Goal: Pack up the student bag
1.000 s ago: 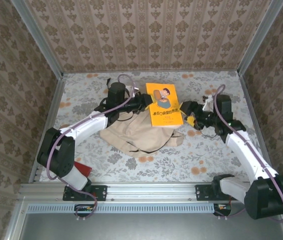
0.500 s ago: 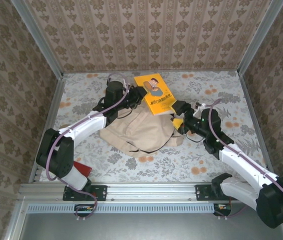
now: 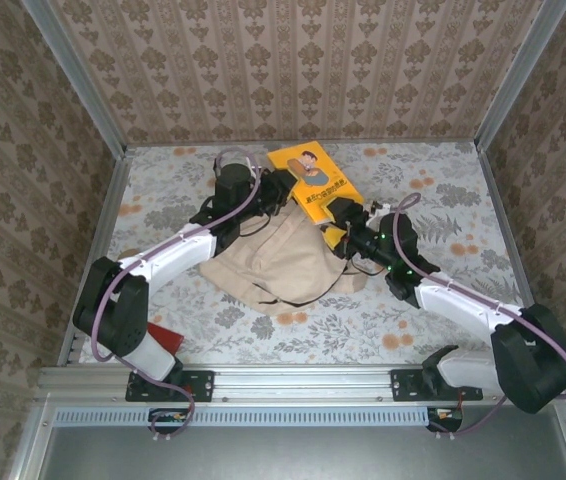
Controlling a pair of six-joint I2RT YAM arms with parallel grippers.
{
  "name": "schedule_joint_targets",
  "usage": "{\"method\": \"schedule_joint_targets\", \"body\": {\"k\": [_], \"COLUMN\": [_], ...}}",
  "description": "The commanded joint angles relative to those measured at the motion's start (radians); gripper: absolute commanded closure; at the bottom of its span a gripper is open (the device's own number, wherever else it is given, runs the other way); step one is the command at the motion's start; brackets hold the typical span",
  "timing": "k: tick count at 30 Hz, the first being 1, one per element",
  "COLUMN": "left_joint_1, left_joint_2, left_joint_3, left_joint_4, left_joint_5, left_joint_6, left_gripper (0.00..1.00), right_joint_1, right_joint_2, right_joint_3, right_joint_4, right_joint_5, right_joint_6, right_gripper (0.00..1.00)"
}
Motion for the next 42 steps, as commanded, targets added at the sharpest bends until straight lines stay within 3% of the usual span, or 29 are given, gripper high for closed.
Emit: {"method": "schedule_joint_targets", "body": {"k": [1,11,20,23,26,29,33,36,39,42], "left_joint_1": [-0.004,0.000,-0.001,-0.001,-0.001,0.000,0.000,0.001,-0.015,-0.058], "left_joint_2": [-0.039,-0.044,-0.038,-0.044,-0.045,-0.045,-0.048,-0.055,-0.063,-0.066], "left_joint_3": [-0.002,-0.026,-0.068,-0.084,-0.094,-0.090,-0.073,-0.060,-0.022,0.028], "left_joint_4": [0.106,0.116,0.164,0.164,0.161,0.137,-0.004,-0.171,-0.389,-0.588], "left_joint_5": [-0.007,0.007,0.026,0.028,0.040,0.072,0.125,0.146,0.111,-0.003], "left_joint_6": [-0.043,-0.068,-0.099,-0.103,-0.098,-0.055,0.057,0.174,0.321,0.456], "left_gripper": [0.91,0.90,0.90,0.90,0.88,0.80,0.51,0.37,0.32,0.30], "right_joint_1": [0.004,-0.003,-0.025,-0.031,-0.038,-0.044,-0.066,-0.091,-0.131,-0.189], "right_joint_2": [0.032,-0.008,-0.026,-0.024,-0.032,-0.065,-0.144,-0.223,-0.294,-0.346], "right_joint_3": [0.032,0.009,0.029,0.032,0.031,0.035,0.057,0.087,0.130,0.170], "right_joint_4": [0.088,0.045,0.031,0.032,0.005,-0.069,-0.239,-0.411,-0.598,-0.750], "right_joint_5": [0.055,0.162,0.165,0.161,0.162,0.173,0.194,0.221,0.259,0.293], "right_joint_6": [0.036,-0.007,-0.023,-0.025,-0.035,-0.072,-0.182,-0.291,-0.399,-0.481], "right_gripper": [0.27,0.42,0.55,0.61,0.75,0.83,0.87,0.89,0.90,0.92]}}
